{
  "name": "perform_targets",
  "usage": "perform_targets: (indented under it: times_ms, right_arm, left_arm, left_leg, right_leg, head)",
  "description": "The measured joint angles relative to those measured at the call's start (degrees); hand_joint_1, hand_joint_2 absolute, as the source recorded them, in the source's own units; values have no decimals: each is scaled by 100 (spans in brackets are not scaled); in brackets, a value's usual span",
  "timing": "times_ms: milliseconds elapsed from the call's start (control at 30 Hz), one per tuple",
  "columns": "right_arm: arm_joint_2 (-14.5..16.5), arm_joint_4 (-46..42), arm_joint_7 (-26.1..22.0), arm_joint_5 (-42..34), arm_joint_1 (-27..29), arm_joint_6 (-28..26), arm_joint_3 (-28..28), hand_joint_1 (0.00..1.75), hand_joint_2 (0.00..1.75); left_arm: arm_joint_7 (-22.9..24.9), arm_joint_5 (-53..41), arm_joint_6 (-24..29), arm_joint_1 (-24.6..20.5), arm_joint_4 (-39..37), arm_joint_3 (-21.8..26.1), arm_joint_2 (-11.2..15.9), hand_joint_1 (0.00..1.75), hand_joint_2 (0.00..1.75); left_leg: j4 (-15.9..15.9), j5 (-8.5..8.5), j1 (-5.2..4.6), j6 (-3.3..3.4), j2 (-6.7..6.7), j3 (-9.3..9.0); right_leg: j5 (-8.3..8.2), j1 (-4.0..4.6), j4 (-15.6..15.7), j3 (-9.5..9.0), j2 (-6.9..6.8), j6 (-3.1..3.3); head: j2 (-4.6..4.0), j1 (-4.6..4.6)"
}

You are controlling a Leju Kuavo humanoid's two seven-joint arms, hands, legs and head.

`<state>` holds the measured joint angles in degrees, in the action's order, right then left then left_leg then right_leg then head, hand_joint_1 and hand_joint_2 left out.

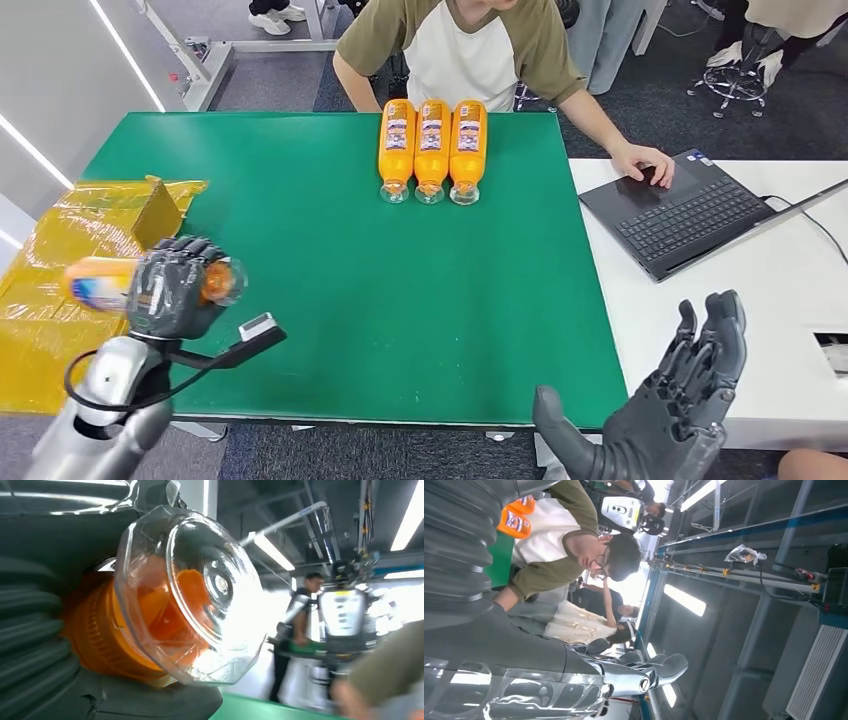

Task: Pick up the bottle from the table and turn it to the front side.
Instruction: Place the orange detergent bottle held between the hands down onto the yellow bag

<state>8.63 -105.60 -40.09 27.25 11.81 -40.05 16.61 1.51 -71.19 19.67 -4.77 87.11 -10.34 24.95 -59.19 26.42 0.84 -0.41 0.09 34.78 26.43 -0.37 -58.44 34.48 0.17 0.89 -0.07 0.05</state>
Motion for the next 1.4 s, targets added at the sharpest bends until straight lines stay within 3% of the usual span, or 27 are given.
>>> perform_targets:
  times_ms: [133, 233, 400, 500, 667, 800, 933, 1133, 1400]
  right_arm:
    - [3, -1, -4, -79, 33, 1, -23, 0, 175]
    - [4, 0, -4, -115, 51, 1, -32, 0, 175]
    - [4, 4, -4, -214, 55, 1, -30, 0, 175]
    - [2, 7, -4, -332, 36, 3, -9, 0, 175]
    - [-19, 9, -4, -383, -26, 8, 68, 0, 175]
    - [-28, 53, -4, -444, -78, 10, 97, 0, 175]
    - [-26, 107, -4, -343, -137, 11, 119, 0, 175]
    - [-26, 139, -4, -184, -187, 10, 154, 0, 175]
    - [-26, 145, -4, -190, -208, 10, 157, 0, 175]
  left_arm:
    - [71, -103, -396, 209, 78, 484, 916, 175, 175]
    - [71, -20, -541, 339, 143, 735, 1386, 175, 175]
    - [-57, 218, -1006, 383, 177, 867, 1828, 175, 175]
    - [-347, 301, -1500, 111, -21, 719, 1954, 175, 175]
    - [-804, -179, -1713, -1122, -1547, -137, 1743, 175, 175]
    - [-1756, -105, -2128, -2206, -3196, -967, 1380, 175, 175]
    - [-2200, 8, -2375, -2959, -4377, -1576, 1001, 175, 175]
    - [-2545, 201, -2688, -3524, -5349, -2152, 564, 175, 175]
    - [-2604, 253, -2745, -3759, -5788, -2433, 334, 175, 175]
  left_leg:
    - [0, 3, 3, -5, -1, 0]
    - [0, 4, 4, -7, -4, 1]
    - [-1, 5, 2, -8, -4, 1]
    - [-1, 5, 1, -8, -14, 1]
    - [-1, -4, 2, -14, -33, -1]
    - [-2, -11, 2, -23, -31, -3]
    - [-4, -12, 1, -26, -24, -2]
    - [-4, -9, 0, -25, -20, 2]
    - [-3, -8, 4, -28, -11, 2]
  right_leg:
    - [3, 2, -1, 2, 0, 5]
    - [5, 2, 0, 3, -5, 6]
    - [5, 1, 3, 4, -5, 6]
    - [5, 1, 5, 8, -19, 5]
    - [1, 0, 3, -5, -39, 9]
    - [-12, 0, 1, -4, -34, 21]
    - [-15, 0, 1, 0, -23, 20]
    - [-14, 0, 2, 5, -19, 20]
    - [-14, 0, 0, 8, -11, 20]
  head:
    - [0, 0]
    - [0, 1]
    - [0, 2]
    - [0, 2]
    - [0, 2]
    - [0, 2]
    - [0, 3]
    - [0, 3]
    - [0, 3]
